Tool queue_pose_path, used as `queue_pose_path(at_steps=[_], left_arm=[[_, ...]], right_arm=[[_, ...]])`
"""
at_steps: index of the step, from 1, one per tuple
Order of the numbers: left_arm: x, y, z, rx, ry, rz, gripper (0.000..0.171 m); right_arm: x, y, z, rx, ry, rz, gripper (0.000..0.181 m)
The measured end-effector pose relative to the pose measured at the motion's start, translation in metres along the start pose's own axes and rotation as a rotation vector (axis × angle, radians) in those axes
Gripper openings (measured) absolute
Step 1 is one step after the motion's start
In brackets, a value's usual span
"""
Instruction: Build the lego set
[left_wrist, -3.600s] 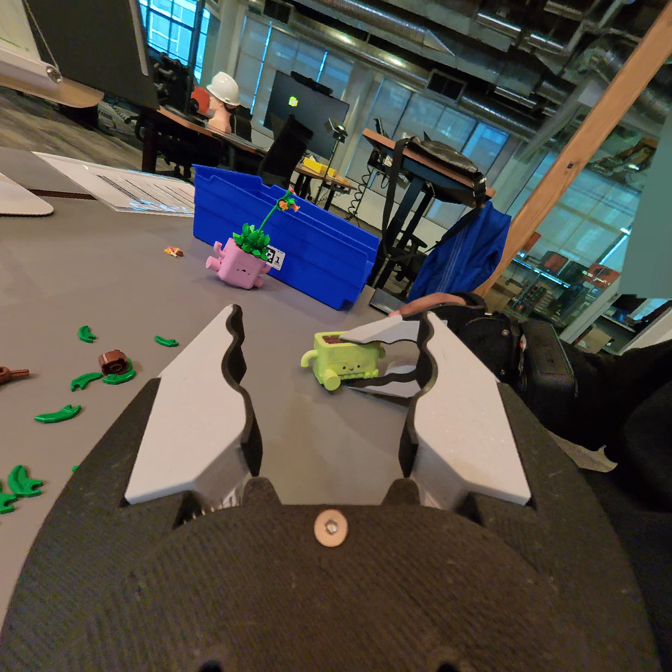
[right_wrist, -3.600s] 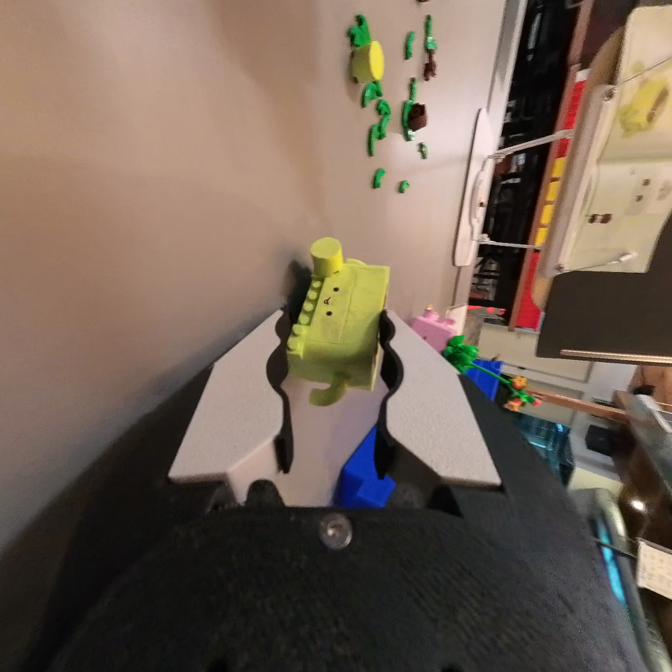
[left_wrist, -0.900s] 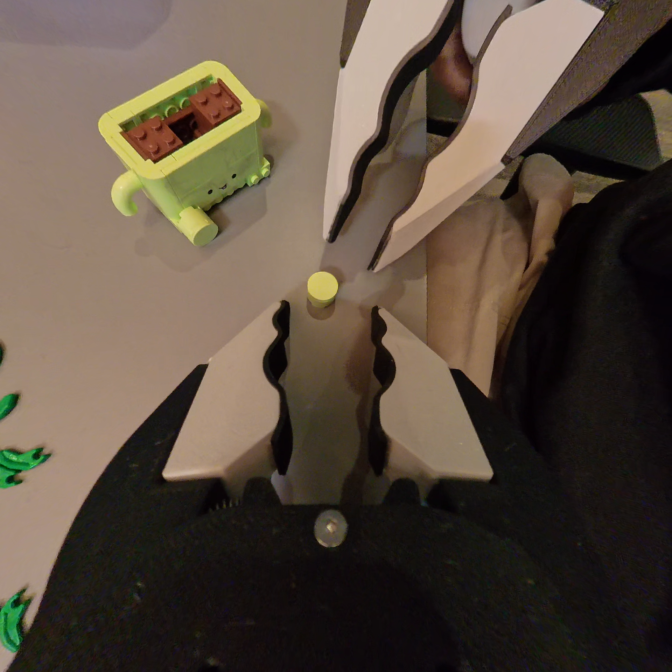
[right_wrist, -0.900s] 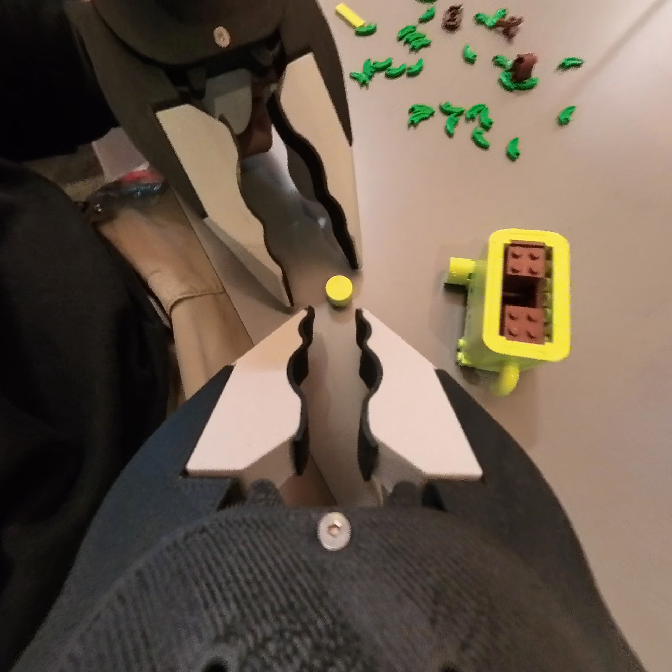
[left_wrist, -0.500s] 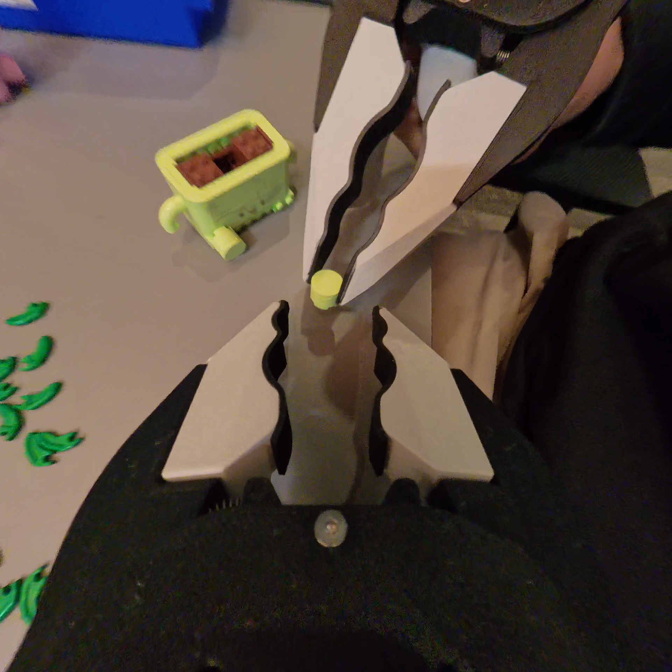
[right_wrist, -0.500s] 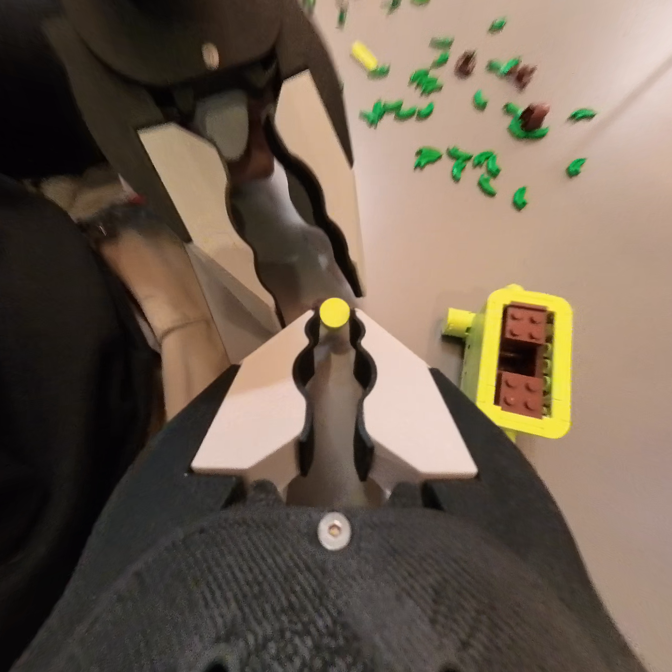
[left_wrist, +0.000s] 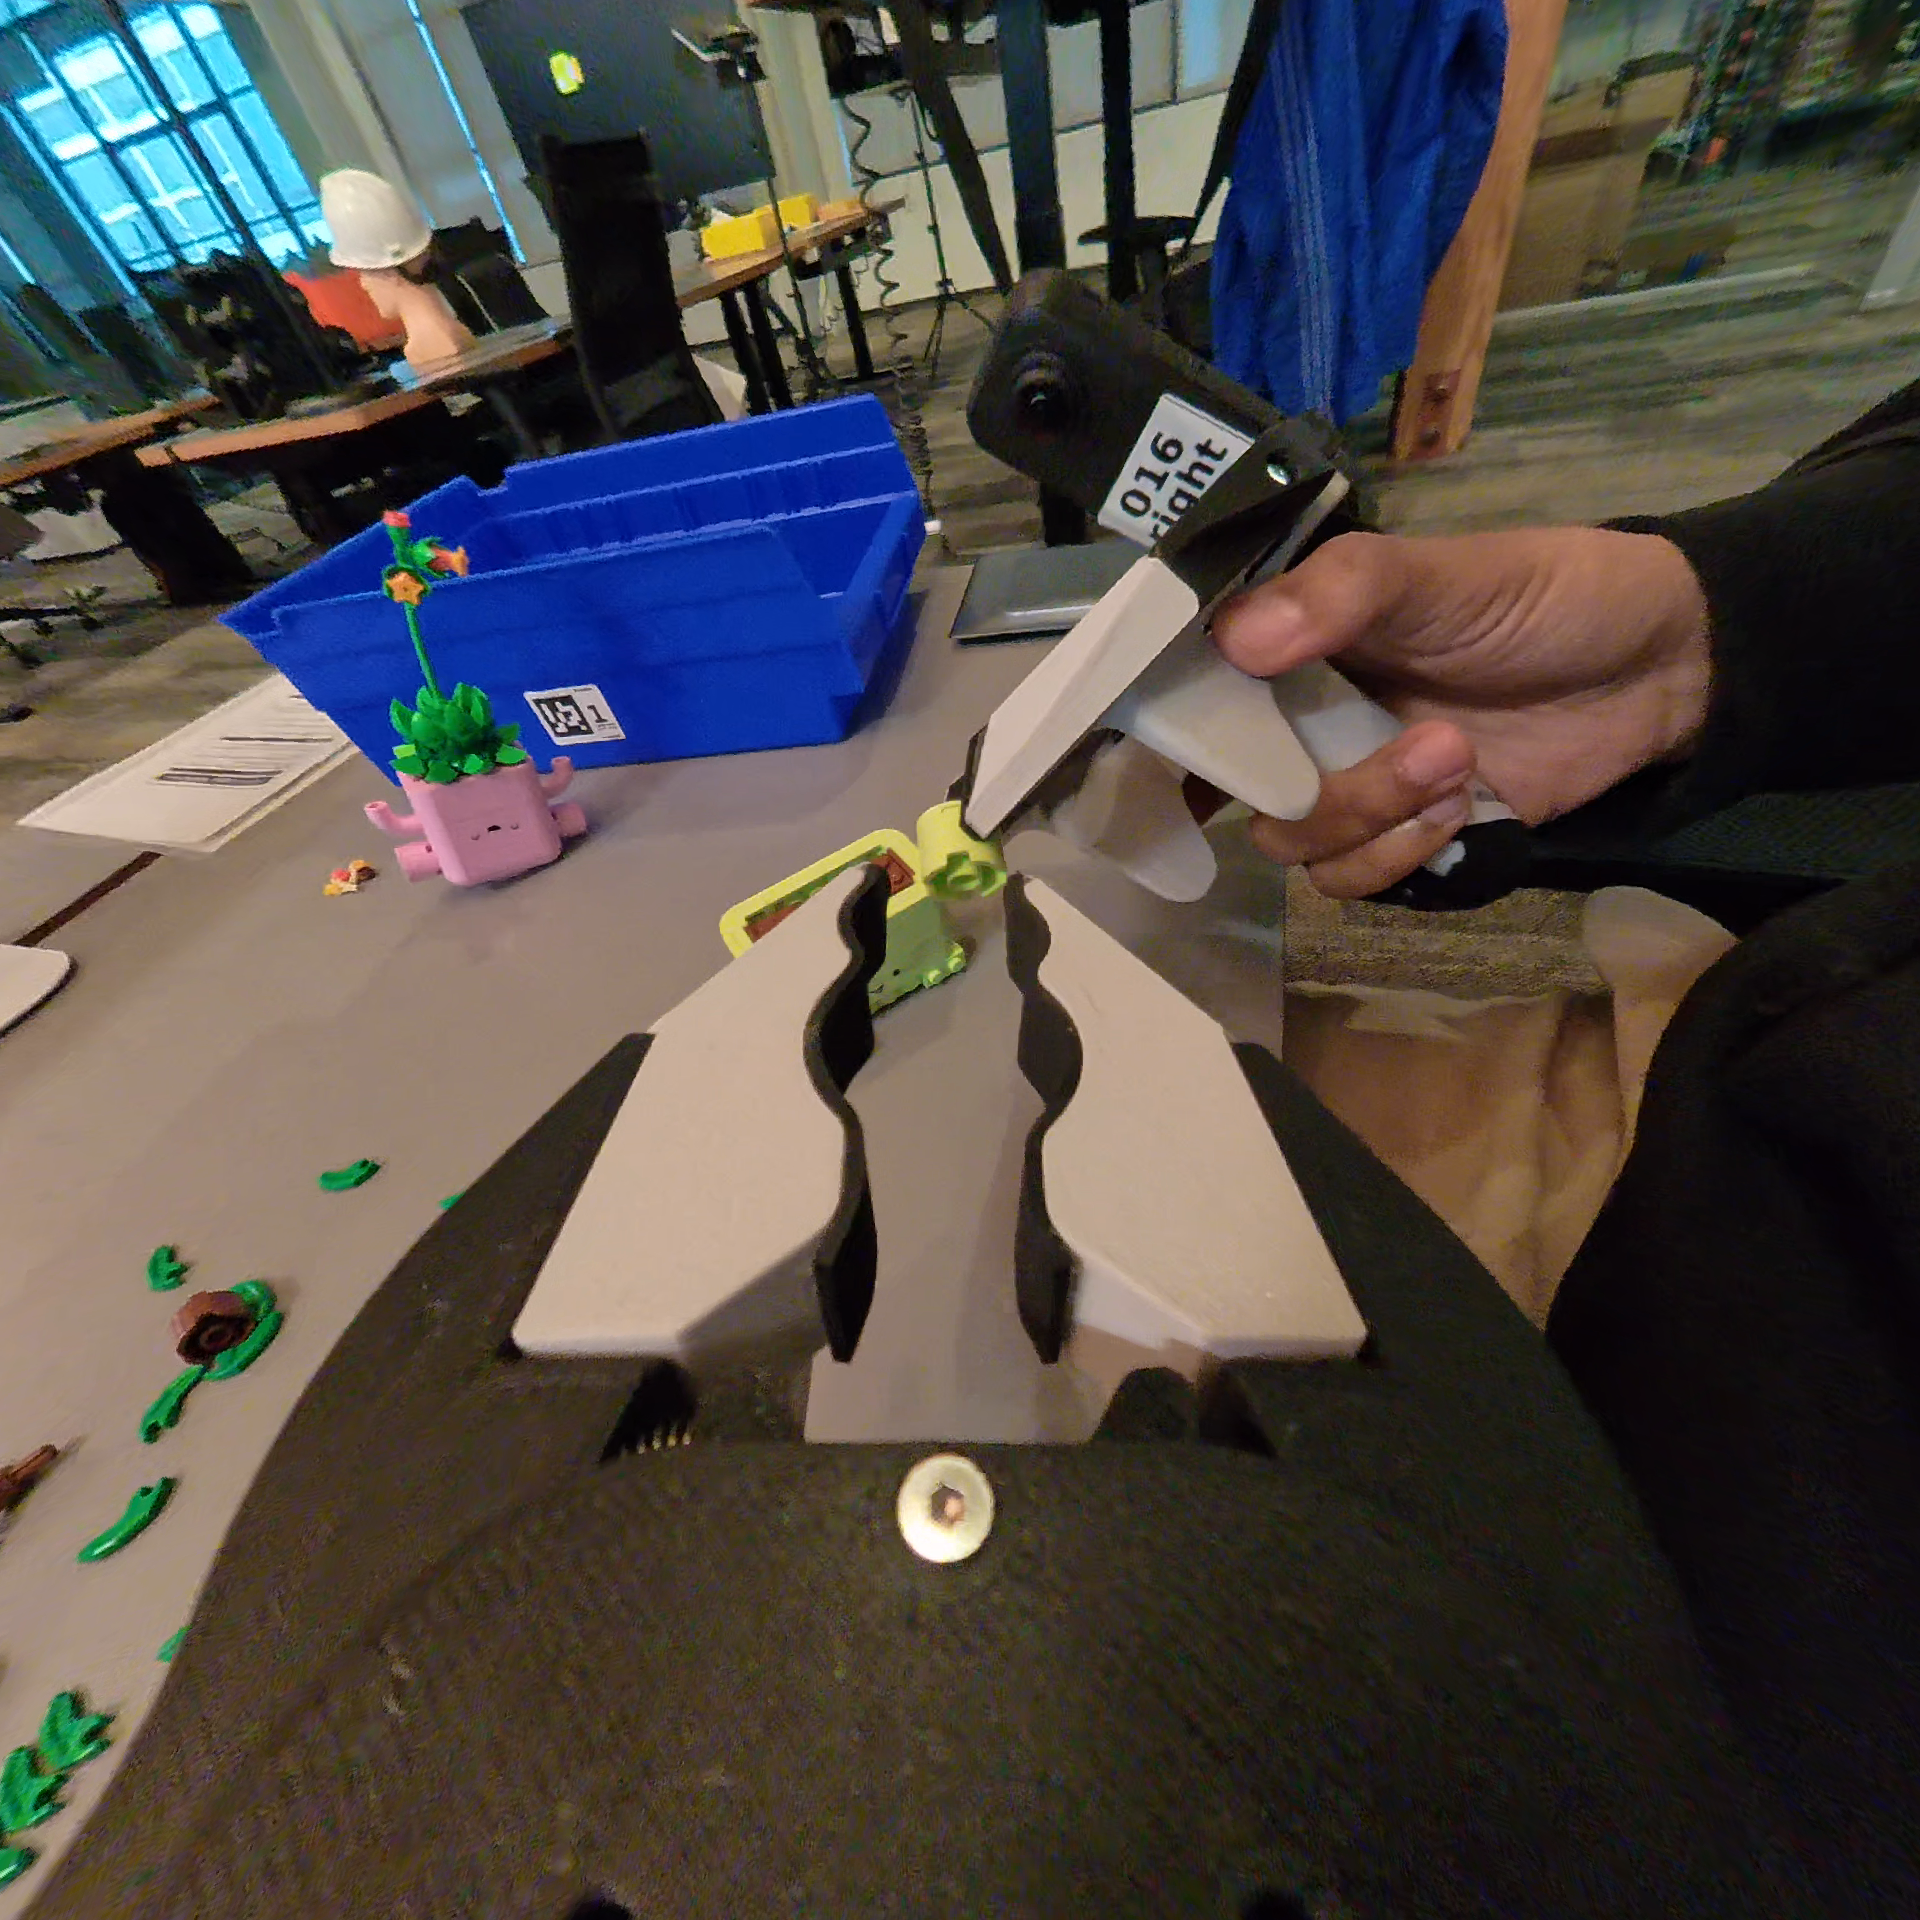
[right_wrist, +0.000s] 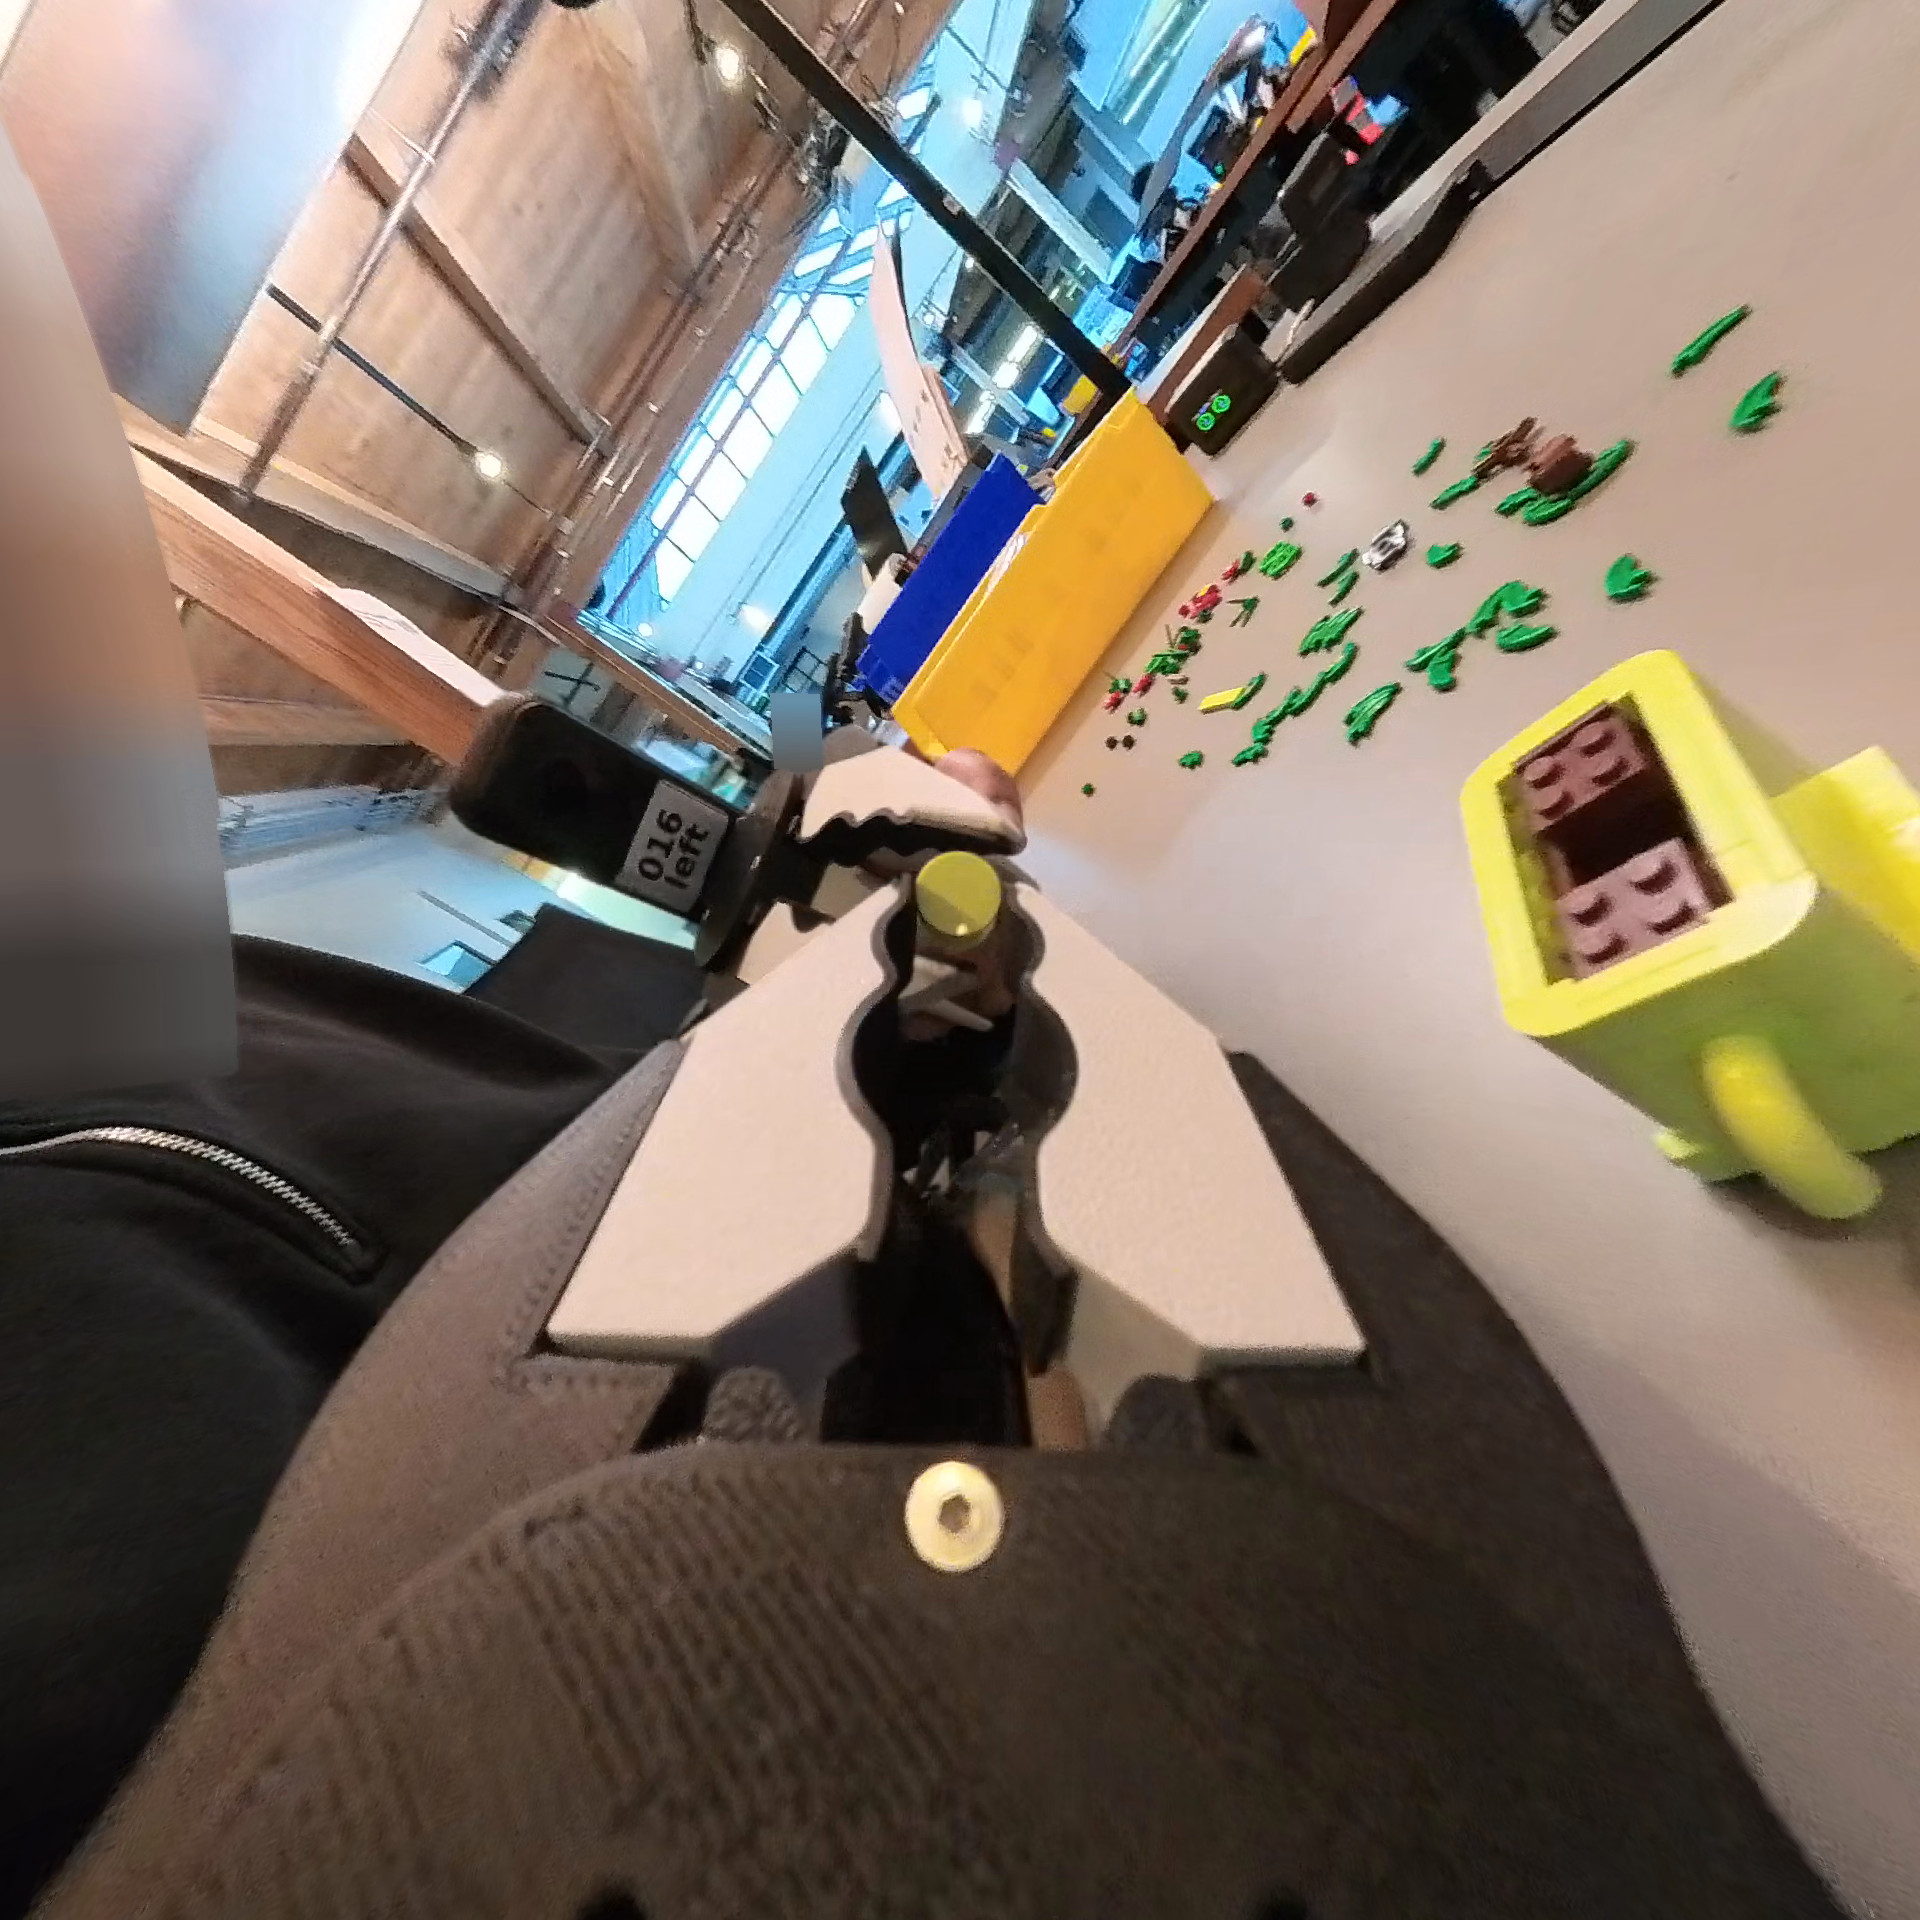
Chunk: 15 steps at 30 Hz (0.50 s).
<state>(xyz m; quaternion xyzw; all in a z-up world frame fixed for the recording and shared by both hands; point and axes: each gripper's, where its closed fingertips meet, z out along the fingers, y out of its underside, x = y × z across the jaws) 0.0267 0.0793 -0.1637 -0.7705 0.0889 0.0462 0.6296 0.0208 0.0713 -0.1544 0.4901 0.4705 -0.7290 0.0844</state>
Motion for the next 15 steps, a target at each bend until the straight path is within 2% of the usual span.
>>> queue_pose_path(at_steps=[7, 12, 15], left_arm=[[0.005, -0.007, -0.003, 0.04, 0.016, 0.019, 0.014], [0.007, -0.018, -0.009, 0.077, 0.032, 0.038, 0.013], [0.012, -0.022, -0.013, 0.093, 0.076, 0.027, 0.013]], right_arm=[[-0.005, 0.001, 0.001, -0.002, -0.047, 0.062, 0.014], [-0.015, 0.001, -0.002, -0.01, -0.15, 0.134, 0.014], [-0.017, 0.005, -0.004, -0.058, -0.175, 0.165, 0.025]])
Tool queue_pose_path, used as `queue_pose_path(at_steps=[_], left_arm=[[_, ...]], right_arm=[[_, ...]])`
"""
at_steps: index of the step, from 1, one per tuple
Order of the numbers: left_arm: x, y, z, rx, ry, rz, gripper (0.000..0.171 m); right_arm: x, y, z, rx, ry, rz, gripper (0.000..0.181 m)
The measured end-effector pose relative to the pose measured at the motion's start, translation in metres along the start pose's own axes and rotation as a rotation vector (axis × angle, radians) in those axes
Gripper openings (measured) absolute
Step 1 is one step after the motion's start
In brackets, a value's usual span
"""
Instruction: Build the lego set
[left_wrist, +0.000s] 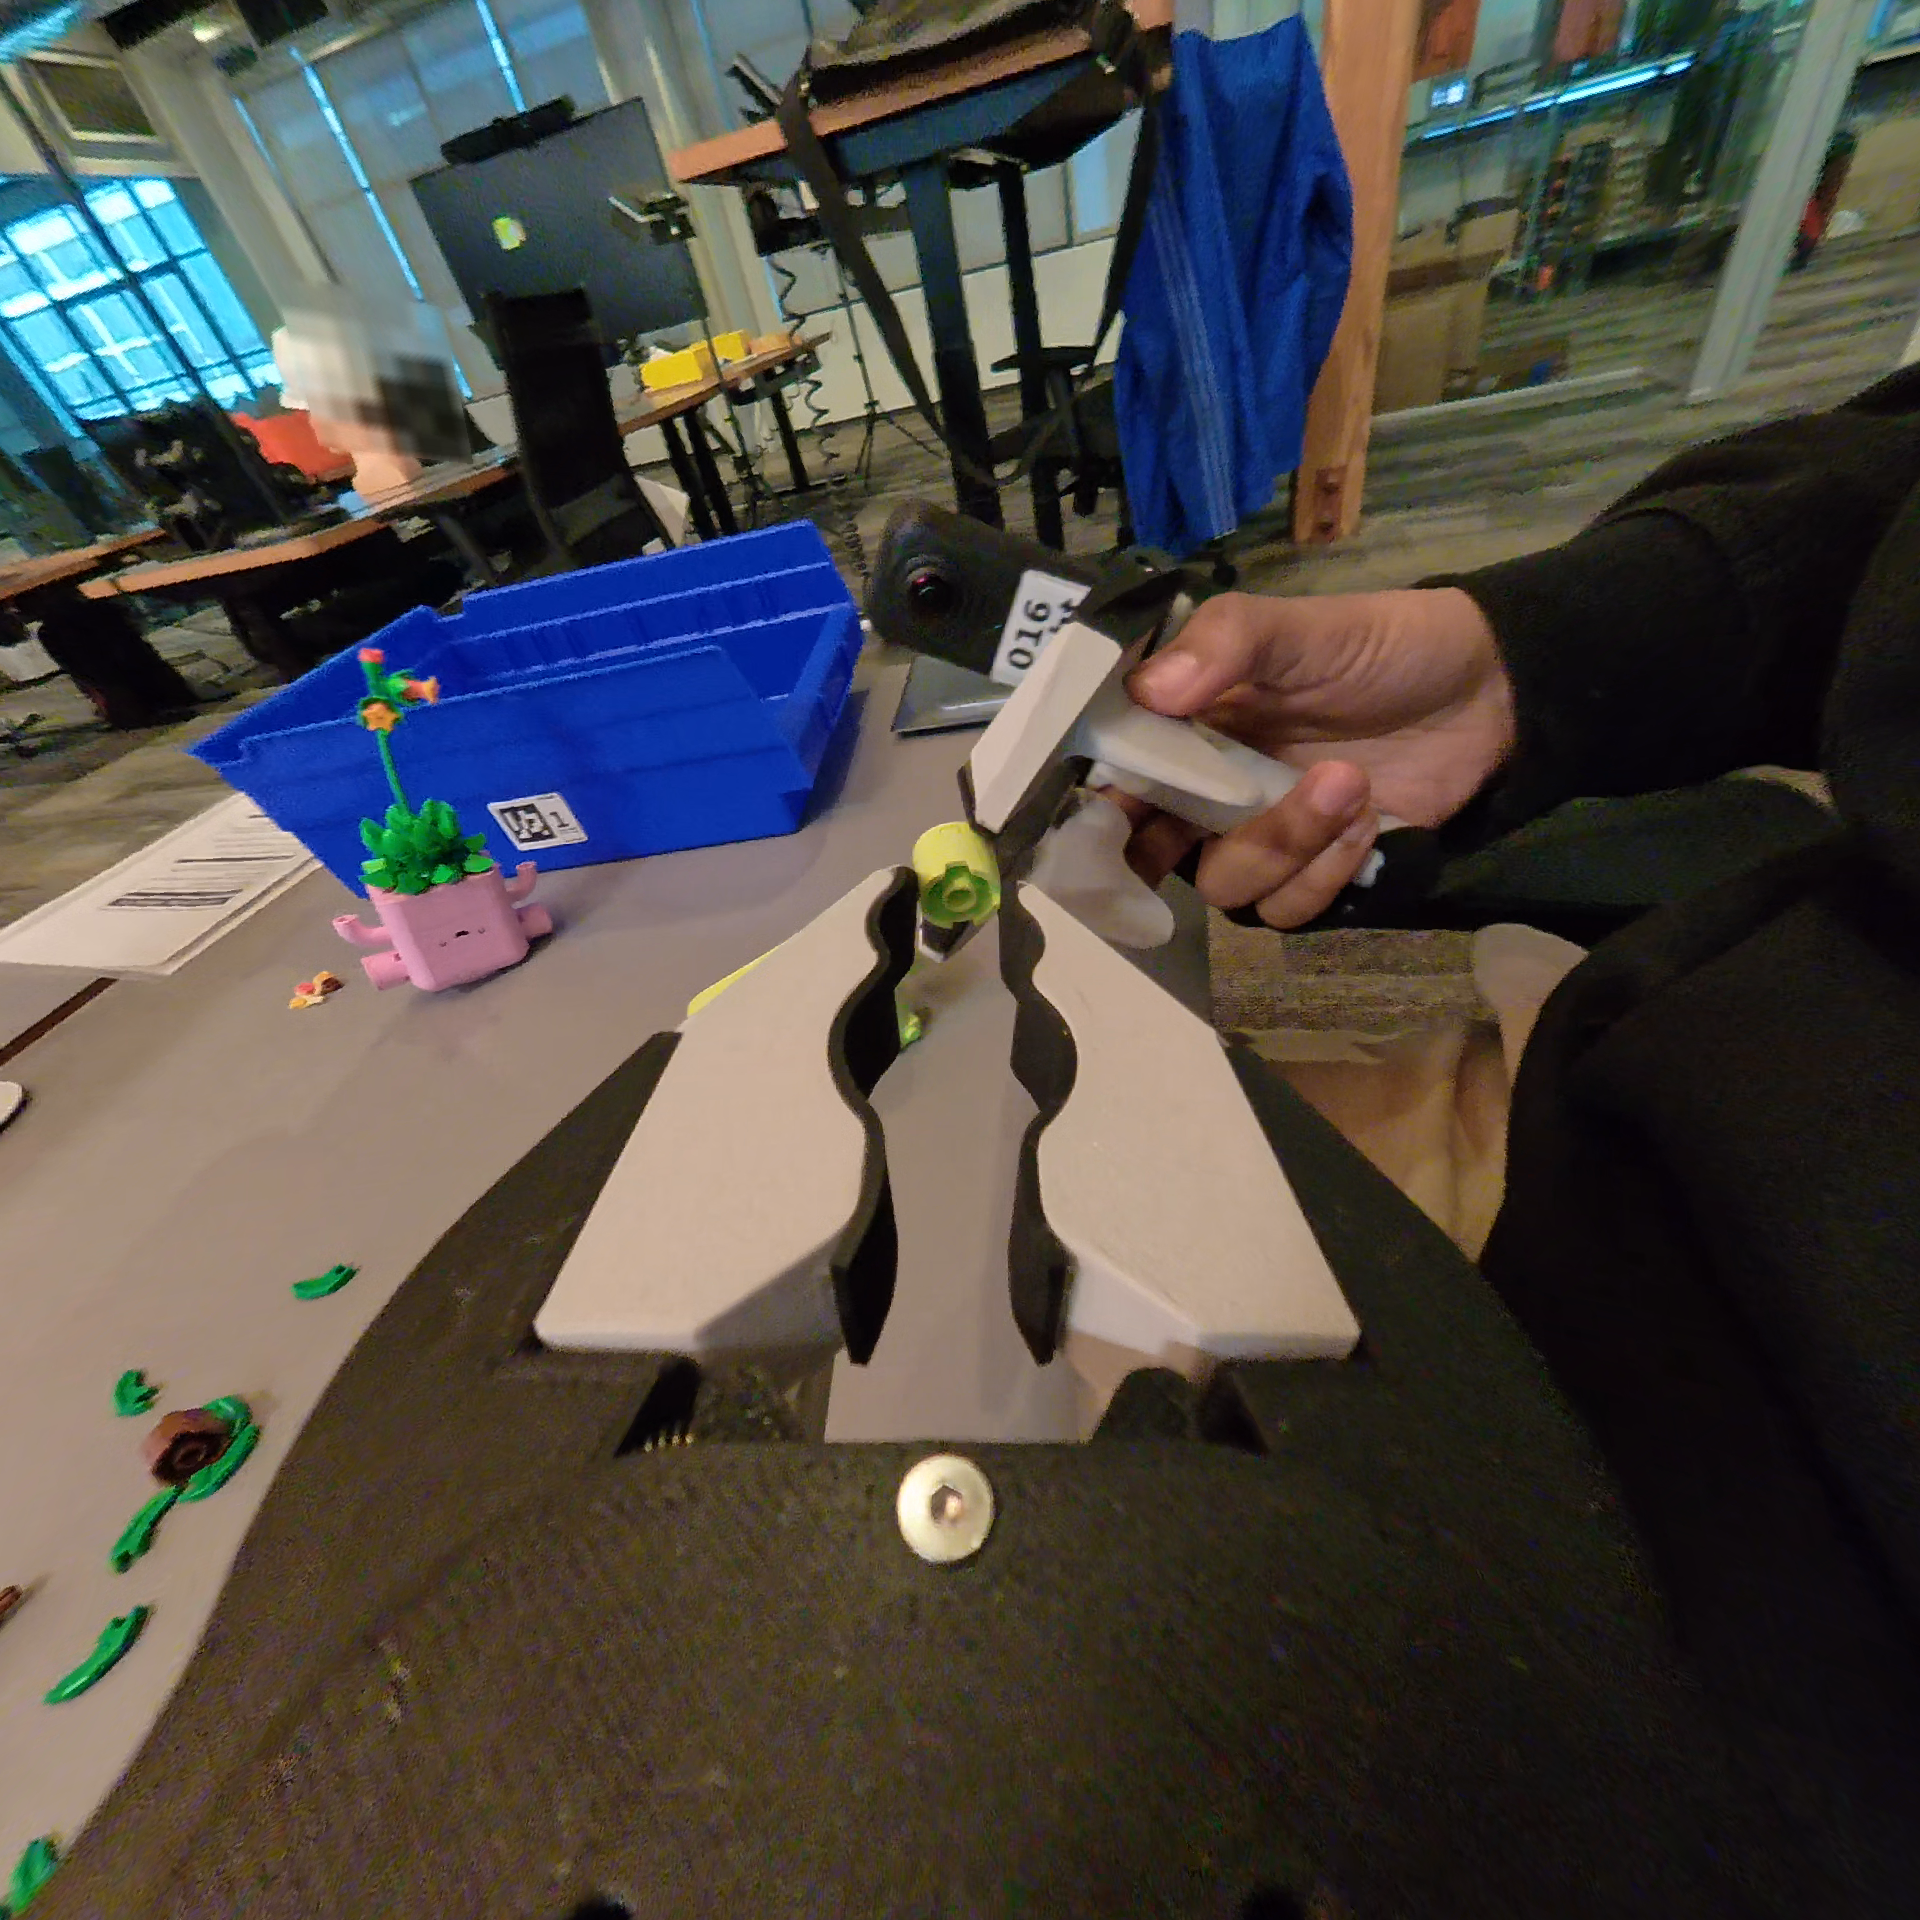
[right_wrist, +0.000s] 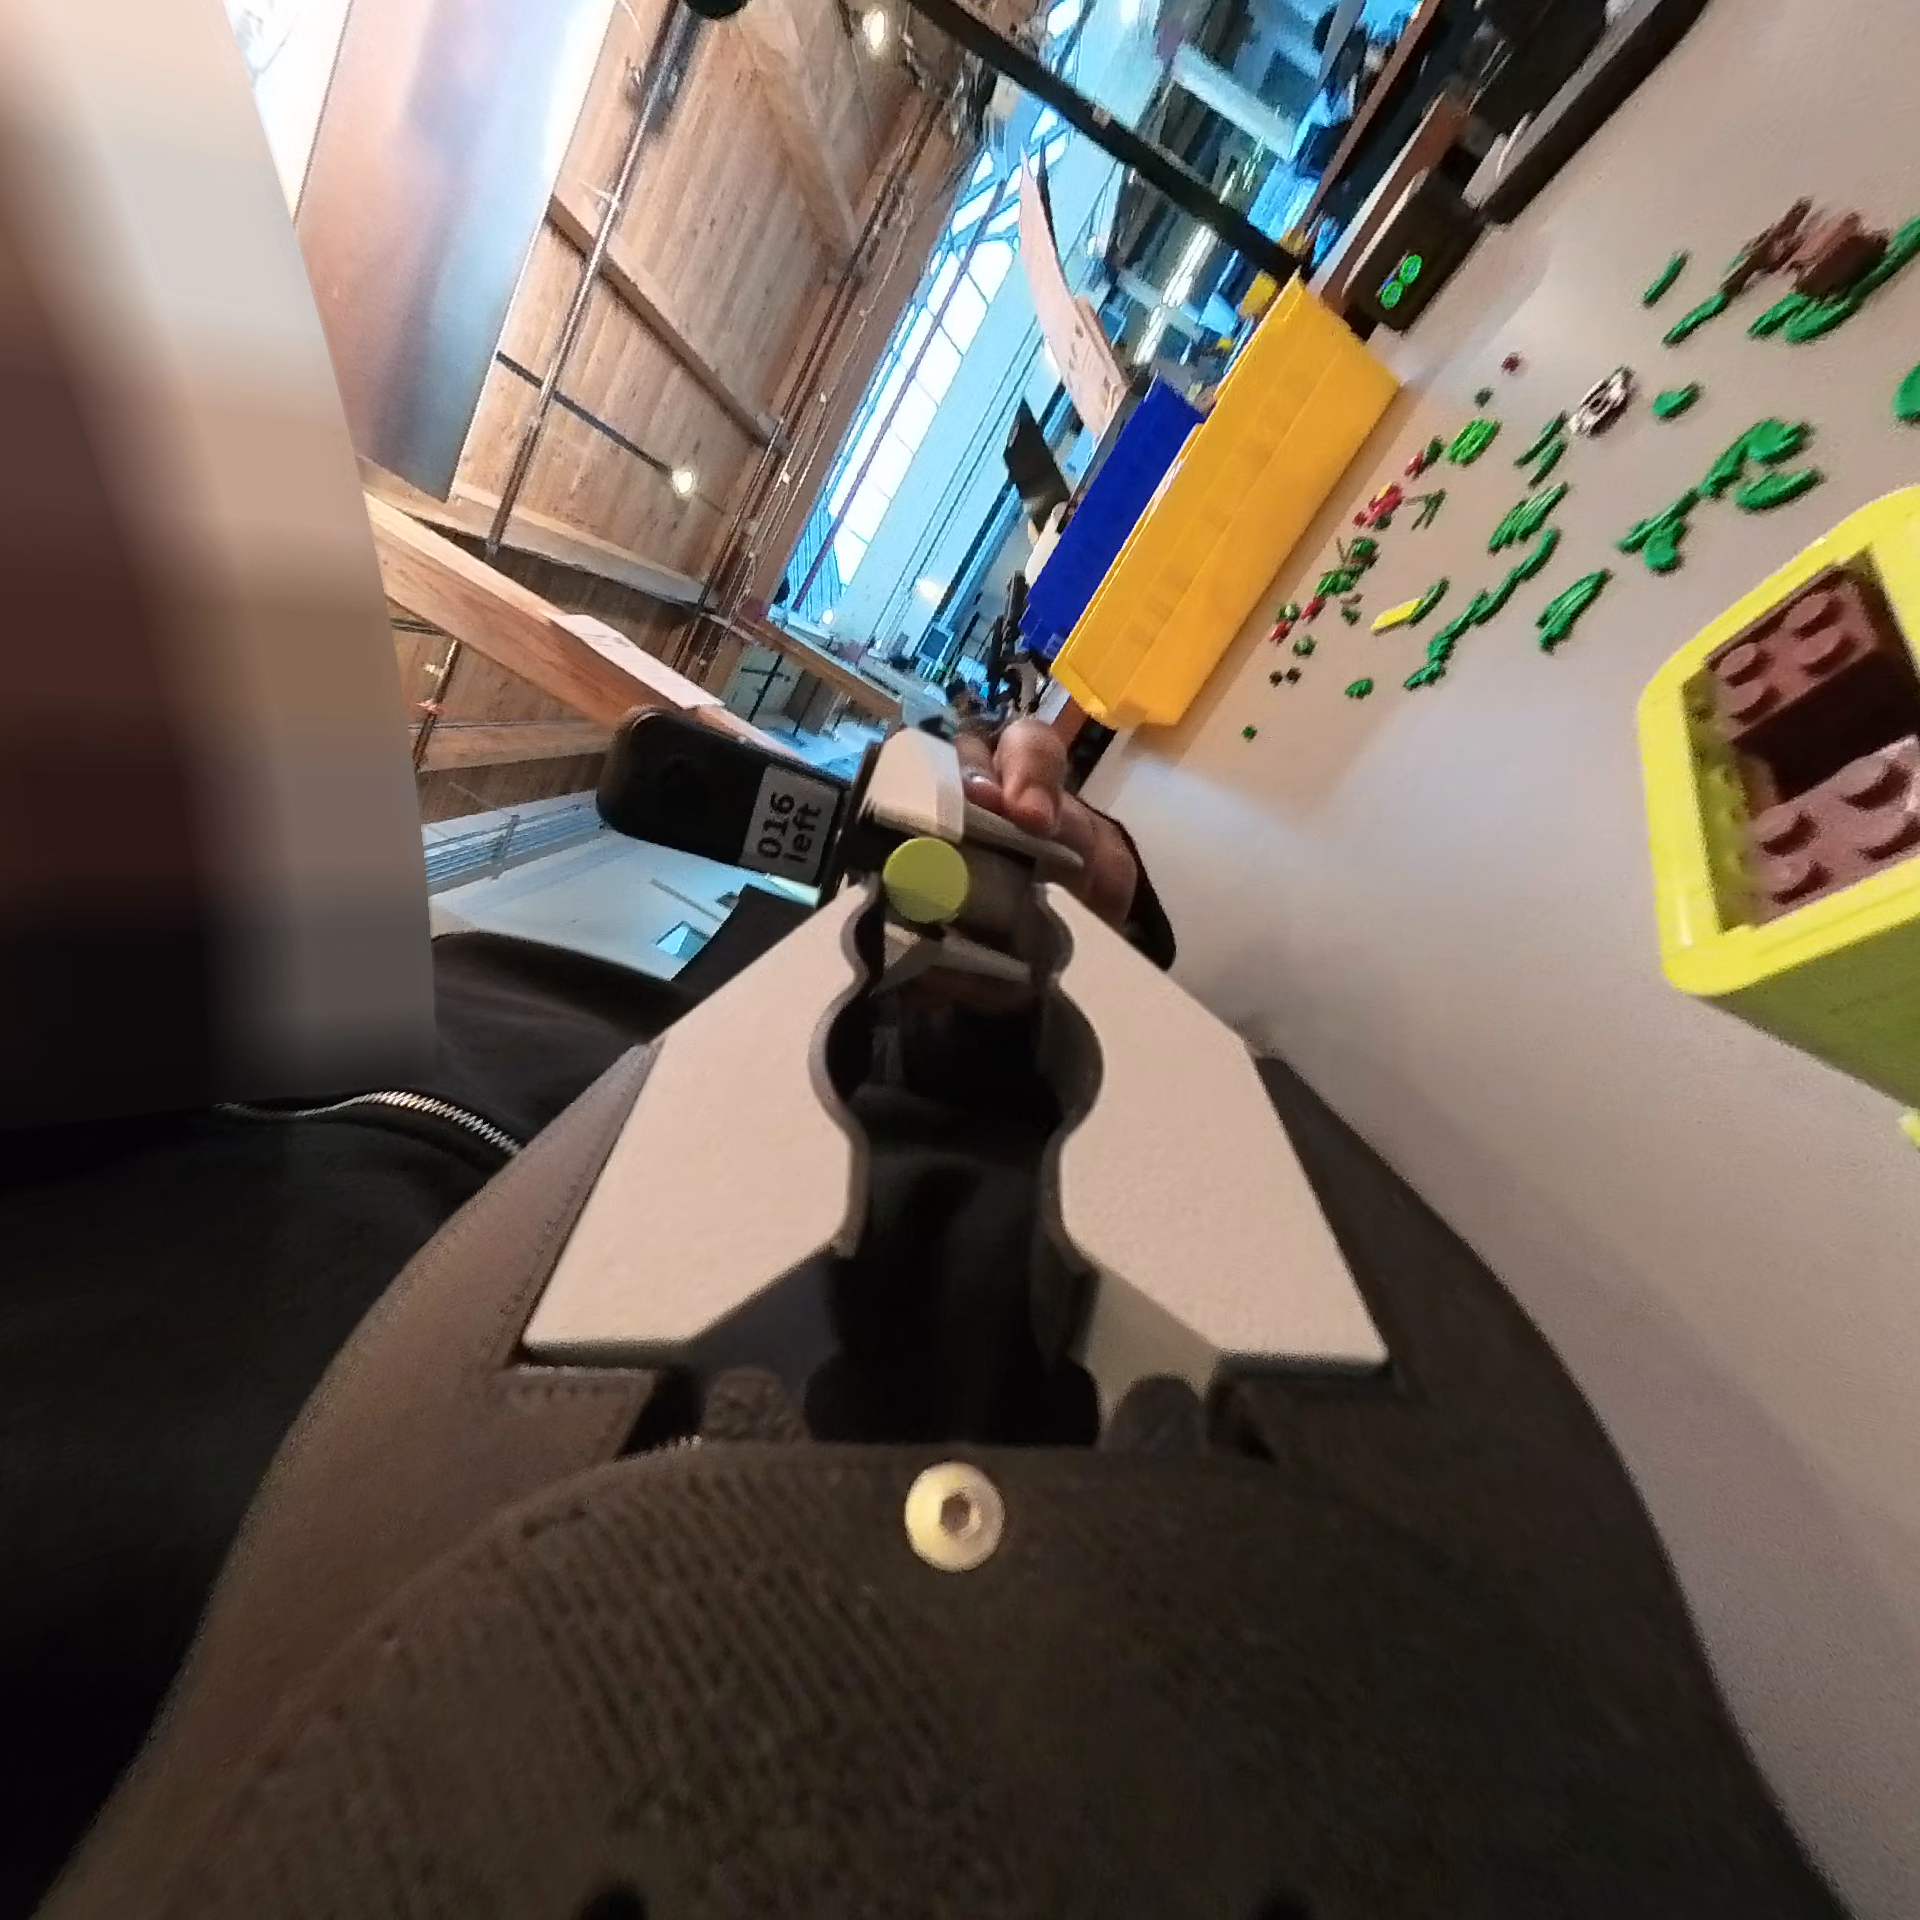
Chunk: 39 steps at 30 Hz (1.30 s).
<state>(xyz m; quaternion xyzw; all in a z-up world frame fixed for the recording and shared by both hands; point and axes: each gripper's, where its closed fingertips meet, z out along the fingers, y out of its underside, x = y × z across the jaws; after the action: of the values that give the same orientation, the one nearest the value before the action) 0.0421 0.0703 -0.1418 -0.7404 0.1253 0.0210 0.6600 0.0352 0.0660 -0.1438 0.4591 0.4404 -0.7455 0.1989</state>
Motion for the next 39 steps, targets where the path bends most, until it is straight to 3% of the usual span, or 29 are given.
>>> queue_pose_path(at_steps=[6, 9, 20, 24, 27, 31, 34, 39], left_arm=[[0.016, -0.002, -0.004, 0.004, 0.142, -0.052, 0.013], [0.025, 0.003, -0.005, -0.033, 0.2, -0.045, 0.013], [0.027, 0.008, 0.001, -0.075, 0.17, -0.028, 0.014], [0.007, 0.017, 0.001, -0.107, 0.097, -0.07, 0.045], [-0.017, 0.031, 0.01, -0.182, 0.051, -0.061, 0.064], [-0.046, 0.041, 0.041, -0.306, 0.067, 0.092, 0.077], [-0.052, 0.059, 0.068, -0.443, 0.2, 0.206, 0.078], [-0.052, 0.095, 0.087, -0.686, 0.404, 0.235, 0.074]], right_arm=[[-0.008, 0.019, 0.002, -0.162, -0.033, 0.047, 0.027], [-0.012, 0.027, 0.003, -0.213, -0.051, 0.048, 0.016], [-0.007, 0.027, -0.004, -0.227, 0.017, 0.035, 0.014], [0.002, 0.019, -0.017, -0.212, 0.147, -0.069, 0.013], [0.023, 0.015, -0.037, -0.262, 0.376, -0.248, 0.014], [0.045, 0.012, -0.062, -0.352, 0.629, -0.46, 0.014], [0.049, 0.013, -0.069, -0.366, 0.686, -0.518, 0.014], [0.046, 0.017, -0.073, -0.34, 0.675, -0.537, 0.014]])
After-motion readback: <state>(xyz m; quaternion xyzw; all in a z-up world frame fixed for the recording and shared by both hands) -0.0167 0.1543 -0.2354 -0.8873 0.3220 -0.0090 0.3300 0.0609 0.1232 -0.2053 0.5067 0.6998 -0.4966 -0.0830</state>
